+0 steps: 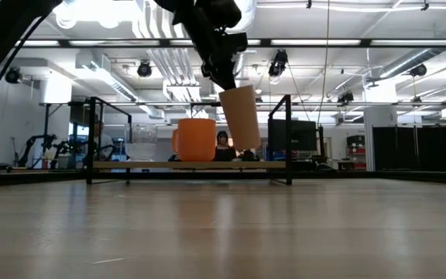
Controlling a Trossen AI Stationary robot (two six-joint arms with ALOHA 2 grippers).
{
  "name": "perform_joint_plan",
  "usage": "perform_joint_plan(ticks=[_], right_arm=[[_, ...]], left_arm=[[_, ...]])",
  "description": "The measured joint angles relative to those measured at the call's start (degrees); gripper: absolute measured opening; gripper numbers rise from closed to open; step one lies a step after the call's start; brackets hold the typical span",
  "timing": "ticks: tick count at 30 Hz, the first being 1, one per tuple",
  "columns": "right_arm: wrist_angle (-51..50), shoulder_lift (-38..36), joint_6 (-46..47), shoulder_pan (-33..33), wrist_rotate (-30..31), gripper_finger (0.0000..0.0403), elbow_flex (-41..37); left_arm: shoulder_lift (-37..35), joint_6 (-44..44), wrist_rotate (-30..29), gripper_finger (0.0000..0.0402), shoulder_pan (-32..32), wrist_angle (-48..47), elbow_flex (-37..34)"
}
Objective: Stack small to large cups/mugs on shelf
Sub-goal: Put the light orange cup on the shelf
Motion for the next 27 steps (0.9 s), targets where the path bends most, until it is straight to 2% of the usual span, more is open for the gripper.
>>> perform_joint_plan(ticks=[6,27], right_arm=[[0.00,-0.02,-0.46,-0.94,-0.55,0.0068,0.00],[0.00,-0.06,-2.24,-1.47,-1.92,0.0068,0.00]], left_arm=[[1.44,-0.10,2.01,0.0000,1.73,0.05,-0.04],[2.74,-0.18,2.26,0.0000,2.01,0.59,0.00]])
